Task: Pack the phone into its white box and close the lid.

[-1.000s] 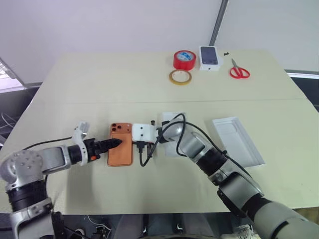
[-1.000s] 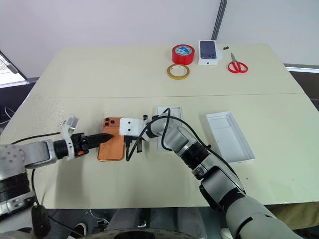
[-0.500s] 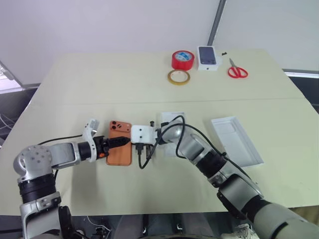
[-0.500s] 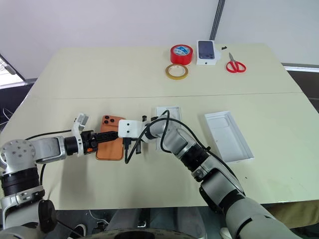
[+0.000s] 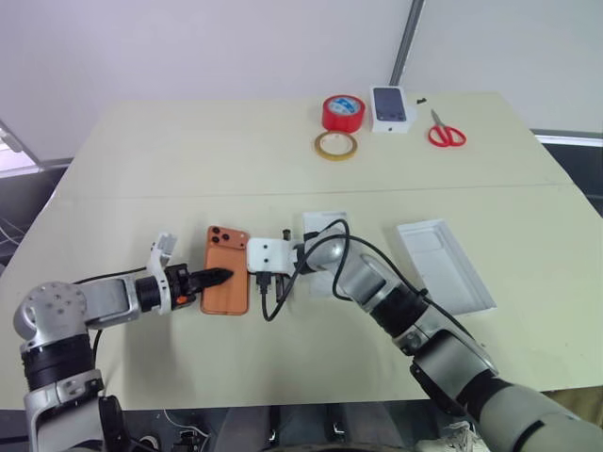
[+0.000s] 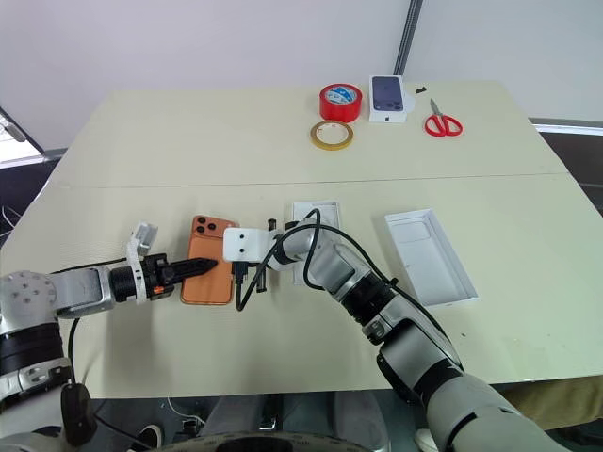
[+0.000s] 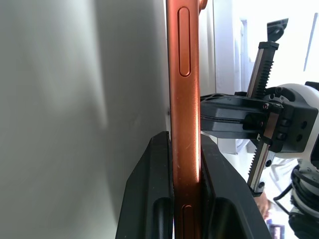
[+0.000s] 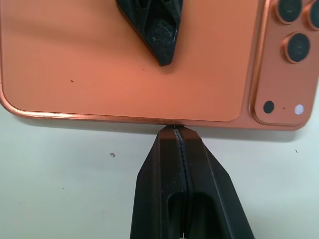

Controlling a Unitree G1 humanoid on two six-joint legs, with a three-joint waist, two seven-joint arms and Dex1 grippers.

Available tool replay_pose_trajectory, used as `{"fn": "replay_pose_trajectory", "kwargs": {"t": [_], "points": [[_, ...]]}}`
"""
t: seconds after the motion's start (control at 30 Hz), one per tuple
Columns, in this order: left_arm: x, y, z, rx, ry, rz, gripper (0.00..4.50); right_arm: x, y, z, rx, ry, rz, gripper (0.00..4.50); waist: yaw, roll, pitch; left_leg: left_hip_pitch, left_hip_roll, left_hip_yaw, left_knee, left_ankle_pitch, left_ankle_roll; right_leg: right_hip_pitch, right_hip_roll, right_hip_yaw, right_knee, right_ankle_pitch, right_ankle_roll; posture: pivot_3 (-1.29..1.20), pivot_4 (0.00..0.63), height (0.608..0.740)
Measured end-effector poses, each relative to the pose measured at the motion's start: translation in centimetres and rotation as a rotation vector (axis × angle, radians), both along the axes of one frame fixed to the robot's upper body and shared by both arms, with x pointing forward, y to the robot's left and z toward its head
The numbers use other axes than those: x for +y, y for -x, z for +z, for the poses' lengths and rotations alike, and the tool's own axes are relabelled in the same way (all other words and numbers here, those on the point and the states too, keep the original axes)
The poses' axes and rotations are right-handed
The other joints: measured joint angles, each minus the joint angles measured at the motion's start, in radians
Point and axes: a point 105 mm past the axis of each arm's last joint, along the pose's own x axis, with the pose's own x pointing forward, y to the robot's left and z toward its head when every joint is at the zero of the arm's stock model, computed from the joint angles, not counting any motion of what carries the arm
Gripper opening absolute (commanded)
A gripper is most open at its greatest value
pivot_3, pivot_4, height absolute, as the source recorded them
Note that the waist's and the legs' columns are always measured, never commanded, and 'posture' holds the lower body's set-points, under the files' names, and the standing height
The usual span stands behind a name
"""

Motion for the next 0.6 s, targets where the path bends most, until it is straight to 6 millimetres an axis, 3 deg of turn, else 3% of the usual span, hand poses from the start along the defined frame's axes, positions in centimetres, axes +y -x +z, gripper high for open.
{"fn": "replay_pose_trajectory", "kwargs": {"t": [0.2,0.43,0.53,0.6], "points": [[0.3,0.1,-0.4,-0.002,0.057,0.026,0.01,-0.2,-0.1,0.2,0.030,-0.037,-0.019,0.00,0.001,0.000,0.000,0.000,0.000,0.000,0.000,0.000,0.000,0.000,0.000,0.000,0.000,0.000,0.000,0.00,0.150,0.740],[0.0,0.2,0.6,-0.236,0.019,0.042,0.01,-2.6,-0.5,2.5,0.071,-0.216,-0.062,0.00,0.003,0.000,0.001,-0.003,0.000,0.000,-0.002,-0.002,0.003,-0.003,-0.001,0.000,-0.001,0.000,-0.001,0.00,0.150,0.740],[0.0,0.0,0.6,-0.208,0.064,0.043,0.00,-4.2,0.7,3.1,0.197,-0.254,-0.026,0.85,0.005,0.000,0.002,-0.004,0.000,0.000,-0.002,-0.003,0.006,-0.003,-0.001,0.000,-0.002,0.000,-0.001,0.00,0.150,0.740],[0.2,-0.4,0.9,-0.161,0.157,0.066,0.00,-5.2,1.5,4.6,0.258,-0.333,0.000,1.78,0.008,-0.002,0.003,-0.005,0.000,0.000,-0.001,-0.004,0.007,-0.005,-0.001,0.000,-0.002,0.000,-0.001,0.00,0.150,0.740]]}}
